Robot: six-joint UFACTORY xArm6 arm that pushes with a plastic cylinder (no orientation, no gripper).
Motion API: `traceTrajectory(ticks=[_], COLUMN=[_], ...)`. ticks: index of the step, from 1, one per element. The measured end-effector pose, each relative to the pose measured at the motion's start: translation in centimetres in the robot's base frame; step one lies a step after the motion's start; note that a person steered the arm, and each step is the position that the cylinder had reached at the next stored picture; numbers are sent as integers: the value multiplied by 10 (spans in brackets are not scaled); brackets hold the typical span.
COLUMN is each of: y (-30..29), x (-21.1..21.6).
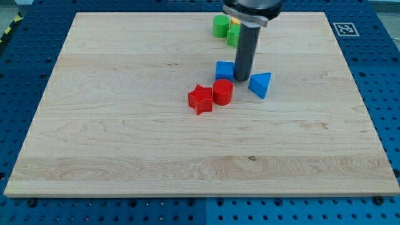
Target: Move the blue triangle to group of blocks
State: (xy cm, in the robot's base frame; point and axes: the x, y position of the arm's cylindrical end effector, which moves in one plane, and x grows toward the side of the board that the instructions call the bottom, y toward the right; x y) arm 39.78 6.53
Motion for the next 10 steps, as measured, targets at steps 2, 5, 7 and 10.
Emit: traceTrajectory(ticks=[2,5,7,10], y=[-29,28,118,102], x=[3,-57,-16,20])
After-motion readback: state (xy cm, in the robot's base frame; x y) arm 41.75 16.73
